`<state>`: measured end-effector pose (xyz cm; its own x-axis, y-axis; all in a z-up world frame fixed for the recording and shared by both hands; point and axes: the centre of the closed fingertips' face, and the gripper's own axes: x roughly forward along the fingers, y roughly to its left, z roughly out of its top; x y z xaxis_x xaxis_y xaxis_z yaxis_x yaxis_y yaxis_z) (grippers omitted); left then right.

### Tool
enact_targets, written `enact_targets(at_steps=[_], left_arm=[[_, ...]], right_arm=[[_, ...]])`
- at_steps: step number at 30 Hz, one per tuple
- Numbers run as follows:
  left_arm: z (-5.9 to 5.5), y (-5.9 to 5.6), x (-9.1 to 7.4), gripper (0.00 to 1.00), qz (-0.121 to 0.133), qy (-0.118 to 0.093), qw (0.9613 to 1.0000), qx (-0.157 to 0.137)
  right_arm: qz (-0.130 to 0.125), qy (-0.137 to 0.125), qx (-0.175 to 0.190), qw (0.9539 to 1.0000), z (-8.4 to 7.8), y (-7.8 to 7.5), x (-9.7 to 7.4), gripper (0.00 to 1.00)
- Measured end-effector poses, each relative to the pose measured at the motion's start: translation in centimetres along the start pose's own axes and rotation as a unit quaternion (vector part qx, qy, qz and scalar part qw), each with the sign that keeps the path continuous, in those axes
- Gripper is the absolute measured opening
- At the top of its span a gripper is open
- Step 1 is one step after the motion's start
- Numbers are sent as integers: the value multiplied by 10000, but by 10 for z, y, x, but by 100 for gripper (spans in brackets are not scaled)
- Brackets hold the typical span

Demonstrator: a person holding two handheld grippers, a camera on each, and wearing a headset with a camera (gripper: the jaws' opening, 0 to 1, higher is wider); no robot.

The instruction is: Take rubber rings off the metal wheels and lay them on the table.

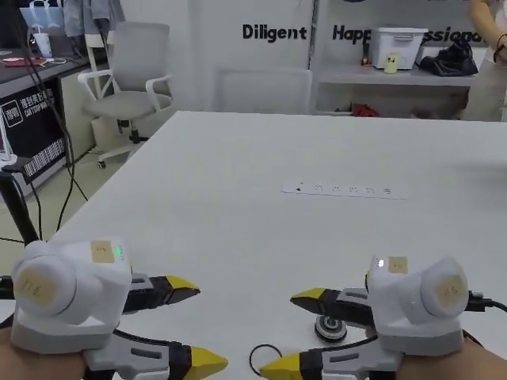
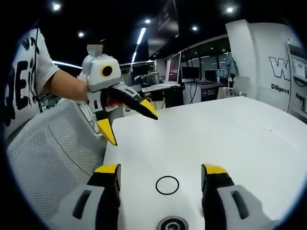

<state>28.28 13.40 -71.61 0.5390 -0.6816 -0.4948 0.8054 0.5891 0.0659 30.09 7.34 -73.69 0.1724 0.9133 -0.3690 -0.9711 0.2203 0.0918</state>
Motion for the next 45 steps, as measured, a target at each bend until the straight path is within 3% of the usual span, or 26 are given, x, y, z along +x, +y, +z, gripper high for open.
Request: enact_targets(at_steps=[12, 27, 45], left_arm=[[10, -2, 10, 59, -100, -48, 9999, 51], [27, -4, 30, 60, -253, -114, 9995, 126], [32, -4, 54, 60, -364, -162, 9992, -2]], right_arm=[[-305, -108, -30, 9995, 1, -13, -27, 71], [-638, -58, 187, 9978, -22, -28, -59, 71], [-900, -18, 436, 9950, -45, -35, -73, 68]])
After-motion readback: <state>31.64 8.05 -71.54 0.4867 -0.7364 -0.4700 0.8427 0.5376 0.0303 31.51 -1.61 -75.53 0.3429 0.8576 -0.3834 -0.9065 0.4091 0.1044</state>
